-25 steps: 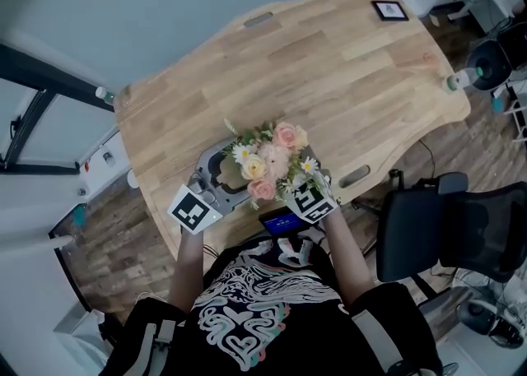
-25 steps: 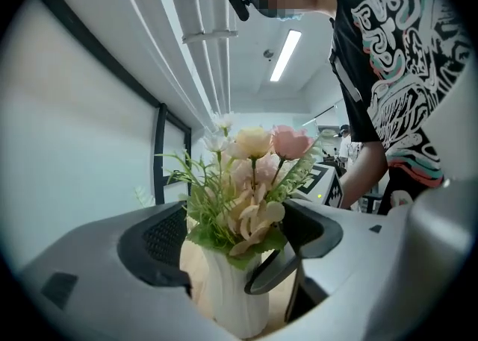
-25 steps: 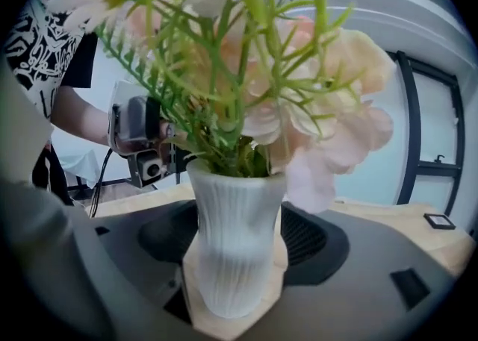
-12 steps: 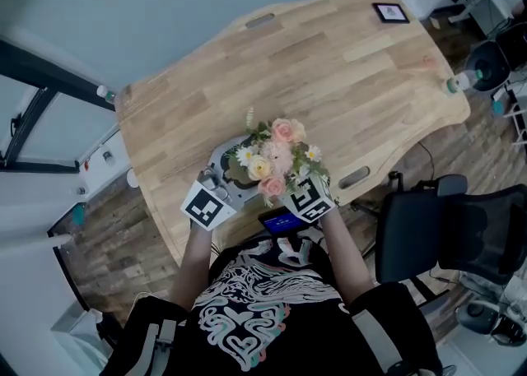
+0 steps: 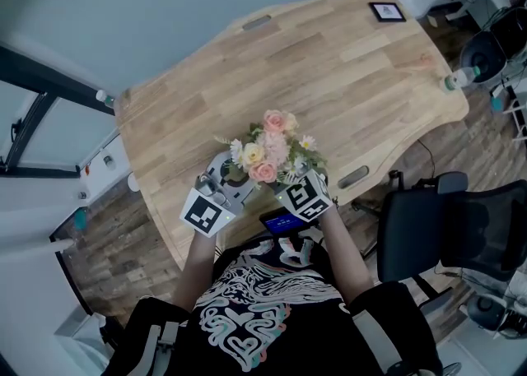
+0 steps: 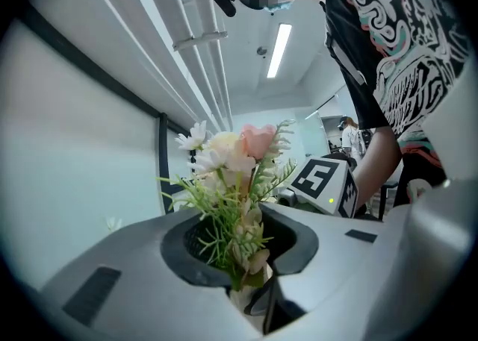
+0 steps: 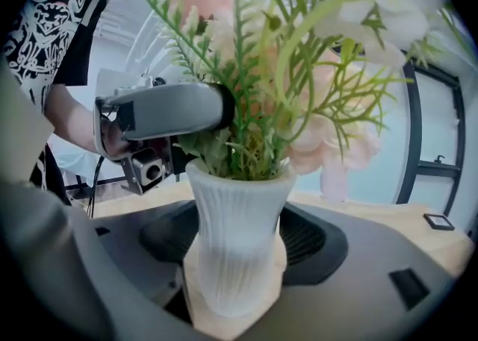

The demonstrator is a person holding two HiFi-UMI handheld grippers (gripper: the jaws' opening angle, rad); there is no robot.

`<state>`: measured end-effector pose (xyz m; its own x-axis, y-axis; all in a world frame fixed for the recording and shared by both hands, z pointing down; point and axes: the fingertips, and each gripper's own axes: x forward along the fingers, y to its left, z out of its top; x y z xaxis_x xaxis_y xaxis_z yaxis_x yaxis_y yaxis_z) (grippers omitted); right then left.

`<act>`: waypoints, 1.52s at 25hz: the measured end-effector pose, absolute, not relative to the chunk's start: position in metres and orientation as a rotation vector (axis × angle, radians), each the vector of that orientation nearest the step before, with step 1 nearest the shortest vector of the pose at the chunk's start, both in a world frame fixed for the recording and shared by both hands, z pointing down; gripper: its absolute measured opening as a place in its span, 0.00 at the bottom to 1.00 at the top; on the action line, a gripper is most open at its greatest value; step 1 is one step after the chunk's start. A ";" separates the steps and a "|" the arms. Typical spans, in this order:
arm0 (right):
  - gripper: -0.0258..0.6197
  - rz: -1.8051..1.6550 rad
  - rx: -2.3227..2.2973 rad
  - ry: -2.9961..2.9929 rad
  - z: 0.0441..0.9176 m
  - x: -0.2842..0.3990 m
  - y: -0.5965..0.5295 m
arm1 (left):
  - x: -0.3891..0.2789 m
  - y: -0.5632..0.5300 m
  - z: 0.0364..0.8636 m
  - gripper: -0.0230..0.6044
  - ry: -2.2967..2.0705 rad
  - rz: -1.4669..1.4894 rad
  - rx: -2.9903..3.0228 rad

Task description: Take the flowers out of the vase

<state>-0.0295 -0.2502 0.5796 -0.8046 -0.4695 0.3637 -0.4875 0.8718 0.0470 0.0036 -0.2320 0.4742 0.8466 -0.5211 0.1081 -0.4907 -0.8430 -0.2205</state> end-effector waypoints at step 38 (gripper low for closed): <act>0.55 0.092 0.754 -2.624 0.587 -0.026 -0.249 | -0.023 -0.226 0.420 0.15 0.993 -0.043 -2.878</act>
<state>-0.0261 -0.2493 0.5874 -0.7712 -0.4951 0.4001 -0.5218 0.8517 0.0482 -0.0235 -0.2259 0.4201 0.7874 -0.6165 -0.0050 -0.6137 -0.7831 -0.1008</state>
